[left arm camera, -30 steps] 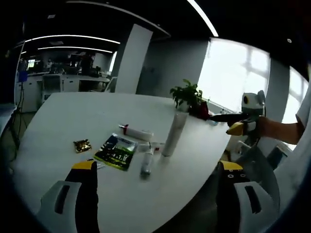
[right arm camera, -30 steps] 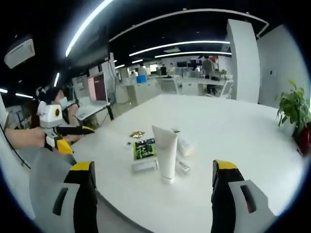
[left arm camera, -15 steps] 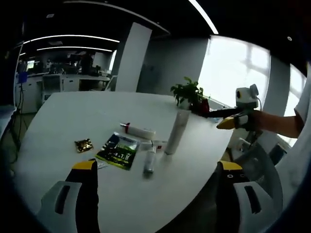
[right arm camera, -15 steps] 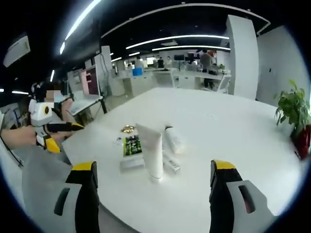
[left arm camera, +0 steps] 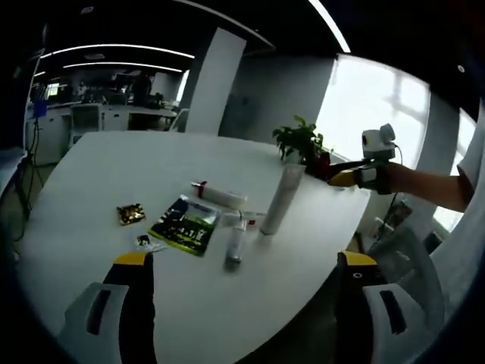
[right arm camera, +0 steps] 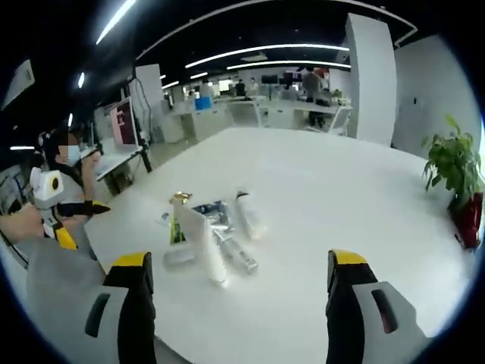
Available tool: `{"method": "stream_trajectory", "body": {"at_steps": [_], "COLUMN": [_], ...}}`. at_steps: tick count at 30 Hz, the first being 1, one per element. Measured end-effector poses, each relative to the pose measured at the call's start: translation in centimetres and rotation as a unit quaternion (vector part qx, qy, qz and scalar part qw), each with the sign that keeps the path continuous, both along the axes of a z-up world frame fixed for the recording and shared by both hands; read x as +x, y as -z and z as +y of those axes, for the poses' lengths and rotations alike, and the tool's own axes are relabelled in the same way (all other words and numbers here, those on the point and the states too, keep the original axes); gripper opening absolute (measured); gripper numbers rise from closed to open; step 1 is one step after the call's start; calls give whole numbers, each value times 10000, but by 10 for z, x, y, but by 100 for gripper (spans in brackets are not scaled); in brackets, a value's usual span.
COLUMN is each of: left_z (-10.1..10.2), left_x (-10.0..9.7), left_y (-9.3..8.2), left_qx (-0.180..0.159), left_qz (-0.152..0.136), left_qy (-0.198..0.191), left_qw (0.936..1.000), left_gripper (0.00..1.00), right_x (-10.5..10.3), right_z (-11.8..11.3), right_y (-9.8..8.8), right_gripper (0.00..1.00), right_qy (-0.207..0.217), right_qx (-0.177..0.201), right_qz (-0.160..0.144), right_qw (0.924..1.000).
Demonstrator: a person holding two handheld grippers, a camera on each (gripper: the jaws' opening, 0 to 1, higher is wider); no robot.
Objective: Arrange the skincare products in the storage area until every visible bottle or jar stands upright without overlapping.
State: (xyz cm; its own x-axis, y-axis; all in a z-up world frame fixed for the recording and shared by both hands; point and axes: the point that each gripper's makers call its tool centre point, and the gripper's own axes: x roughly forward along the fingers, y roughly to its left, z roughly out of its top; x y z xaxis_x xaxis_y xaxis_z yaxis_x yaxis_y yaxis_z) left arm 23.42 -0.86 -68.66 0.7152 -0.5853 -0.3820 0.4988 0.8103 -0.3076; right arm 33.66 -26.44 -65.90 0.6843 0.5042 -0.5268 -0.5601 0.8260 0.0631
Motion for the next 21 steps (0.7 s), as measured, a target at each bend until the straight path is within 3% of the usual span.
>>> {"method": "stream_trajectory", "body": {"at_steps": [12,17,21], "left_z": [4,3,3], "left_x": [-1,1,4], "left_y": [13,14,14], "left_qx": [-42,-114,-94], "left_qz": [245,290,293], "left_qy": [-166,-215,-210], "left_qw": [9996,9993,9993], "left_gripper": [92,92,91], "right_x": [41,47,63], "right_z": [-21,-18,-19], "right_y": [4,1,1], "right_gripper": [93,92,92], "right_qy": [176,87,-26], "right_qx": [-73,-174,-273], "right_qz": [127,126,107], "right_qw": [9997,9997,9996]}}
